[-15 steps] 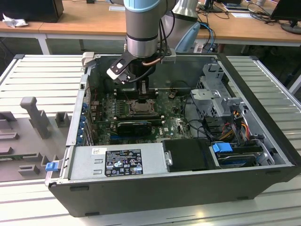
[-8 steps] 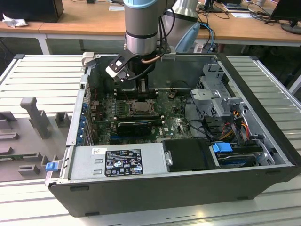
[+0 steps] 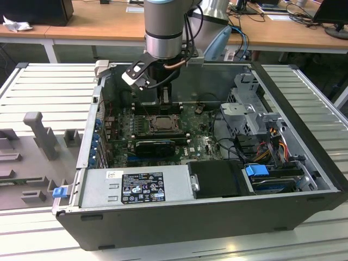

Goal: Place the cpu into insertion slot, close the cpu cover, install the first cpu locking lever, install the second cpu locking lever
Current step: 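Install the first cpu locking lever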

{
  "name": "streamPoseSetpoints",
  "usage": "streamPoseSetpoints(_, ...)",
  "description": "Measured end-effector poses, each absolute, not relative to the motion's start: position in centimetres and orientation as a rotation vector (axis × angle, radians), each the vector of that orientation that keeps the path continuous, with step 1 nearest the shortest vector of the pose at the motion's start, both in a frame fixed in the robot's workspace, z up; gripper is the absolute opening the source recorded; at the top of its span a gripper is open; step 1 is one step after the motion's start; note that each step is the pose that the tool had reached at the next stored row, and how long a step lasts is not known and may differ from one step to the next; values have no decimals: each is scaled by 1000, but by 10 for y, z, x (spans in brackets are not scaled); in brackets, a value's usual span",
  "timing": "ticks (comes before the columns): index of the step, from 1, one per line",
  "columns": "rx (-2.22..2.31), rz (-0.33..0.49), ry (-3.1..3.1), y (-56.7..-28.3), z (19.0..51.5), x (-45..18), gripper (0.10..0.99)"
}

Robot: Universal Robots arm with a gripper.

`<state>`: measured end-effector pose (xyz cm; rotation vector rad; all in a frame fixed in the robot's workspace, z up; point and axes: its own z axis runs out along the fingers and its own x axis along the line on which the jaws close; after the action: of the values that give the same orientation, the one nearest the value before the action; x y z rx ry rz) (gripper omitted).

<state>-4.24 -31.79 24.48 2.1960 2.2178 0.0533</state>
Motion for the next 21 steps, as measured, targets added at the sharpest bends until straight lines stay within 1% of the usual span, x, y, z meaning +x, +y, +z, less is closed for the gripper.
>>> streamPoseSetpoints(21, 2196, 53, 2218, -318, 254, -42, 106)
